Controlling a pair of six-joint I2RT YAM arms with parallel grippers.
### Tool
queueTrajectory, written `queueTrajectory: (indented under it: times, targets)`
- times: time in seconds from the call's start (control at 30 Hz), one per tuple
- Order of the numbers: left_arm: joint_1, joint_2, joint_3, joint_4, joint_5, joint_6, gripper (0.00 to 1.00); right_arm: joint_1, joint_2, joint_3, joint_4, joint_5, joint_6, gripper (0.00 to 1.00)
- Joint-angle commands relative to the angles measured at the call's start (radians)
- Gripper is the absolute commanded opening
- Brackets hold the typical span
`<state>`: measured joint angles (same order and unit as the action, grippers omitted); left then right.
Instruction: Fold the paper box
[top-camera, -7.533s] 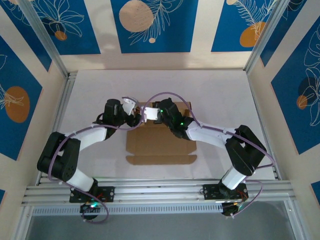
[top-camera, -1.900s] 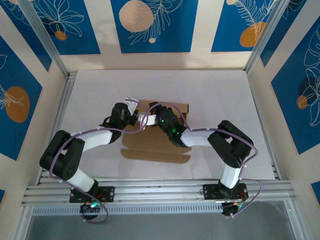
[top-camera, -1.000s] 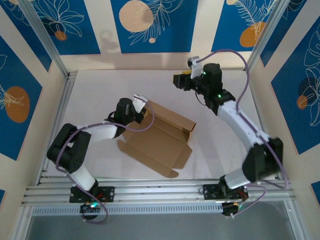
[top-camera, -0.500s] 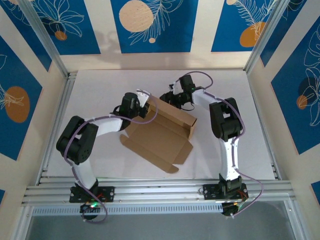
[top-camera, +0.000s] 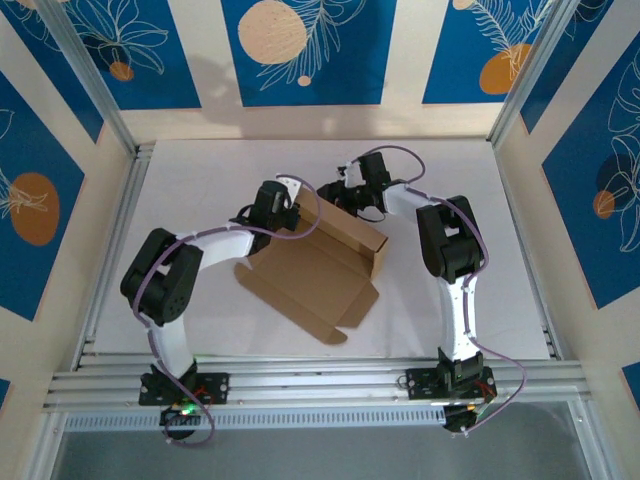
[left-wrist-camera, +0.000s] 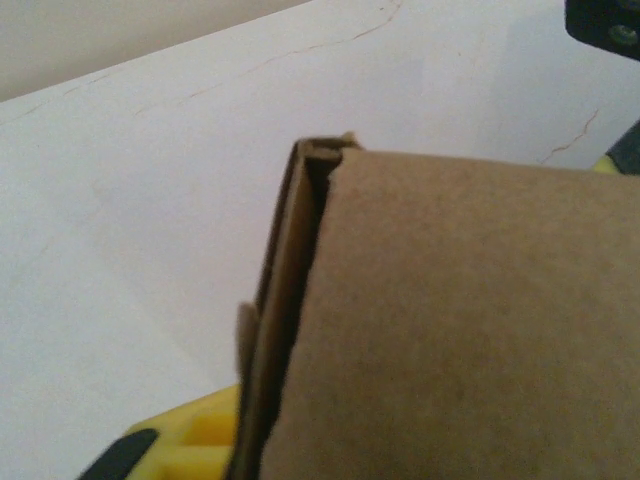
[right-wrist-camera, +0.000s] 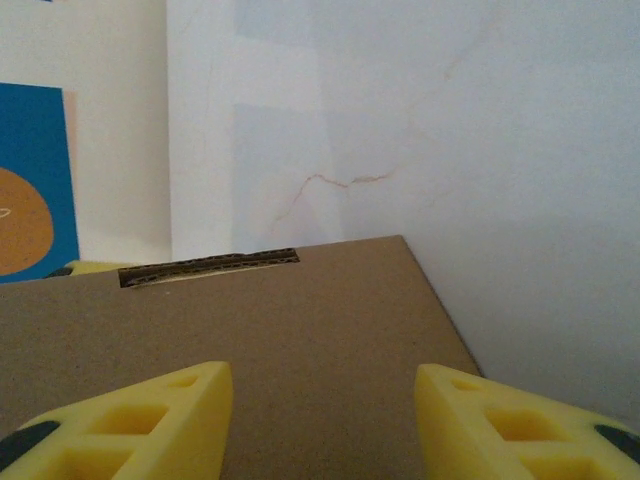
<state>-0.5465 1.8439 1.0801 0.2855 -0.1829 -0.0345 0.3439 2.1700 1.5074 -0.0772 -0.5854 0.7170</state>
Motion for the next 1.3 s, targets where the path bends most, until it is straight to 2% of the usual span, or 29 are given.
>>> queueTrajectory:
  times: [0.0, 0.1, 0.27, 0.33, 0.5, 0.6, 0.93, 1.07, 1.17, 1.2, 1.27]
  targets:
    - [-0.008, 0.037, -0.051, 0.012, 0.044, -0.025, 0.25, 0.025, -0.042, -0.024, 0.014, -0.129, 0.009, 0.52]
    - [-0.005, 0.038, -0.077, 0.055, 0.078, -0.030, 0.30, 0.020, -0.036, -0.024, 0.011, -0.138, -0.001, 0.52]
    - [-0.002, 0.046, -0.098, 0.090, 0.062, -0.036, 0.32, 0.010, -0.037, -0.034, 0.024, -0.147, 0.003, 0.52]
    - [0.001, 0.052, -0.096, 0.088, 0.060, -0.041, 0.27, 0.011, -0.036, -0.030, 0.022, -0.154, -0.002, 0.51]
    - [0.001, 0.073, -0.073, 0.062, 0.036, -0.057, 0.04, 0.027, -0.037, -0.026, 0.025, -0.182, 0.008, 0.47]
    - [0.001, 0.076, -0.070, 0.060, 0.034, -0.059, 0.00, 0.033, -0.043, -0.035, 0.033, -0.191, 0.023, 0.47]
    - [-0.009, 0.090, -0.034, 0.002, -0.096, -0.109, 0.00, 0.076, -0.039, -0.061, 0.131, -0.305, 0.136, 0.46]
    - [-0.013, 0.098, -0.017, -0.009, -0.089, -0.133, 0.00, 0.093, -0.024, -0.035, 0.124, -0.360, 0.138, 0.46]
    - [-0.015, 0.087, -0.015, -0.012, -0.065, -0.136, 0.00, 0.069, -0.059, -0.028, 0.047, -0.254, 0.094, 0.49]
    - [-0.013, 0.078, -0.017, -0.015, -0.063, -0.134, 0.04, 0.046, -0.084, -0.044, 0.036, -0.202, 0.097, 0.52]
    - [-0.012, 0.055, -0.031, -0.014, -0.060, -0.133, 0.20, -0.024, -0.150, -0.085, 0.010, -0.088, 0.110, 0.58]
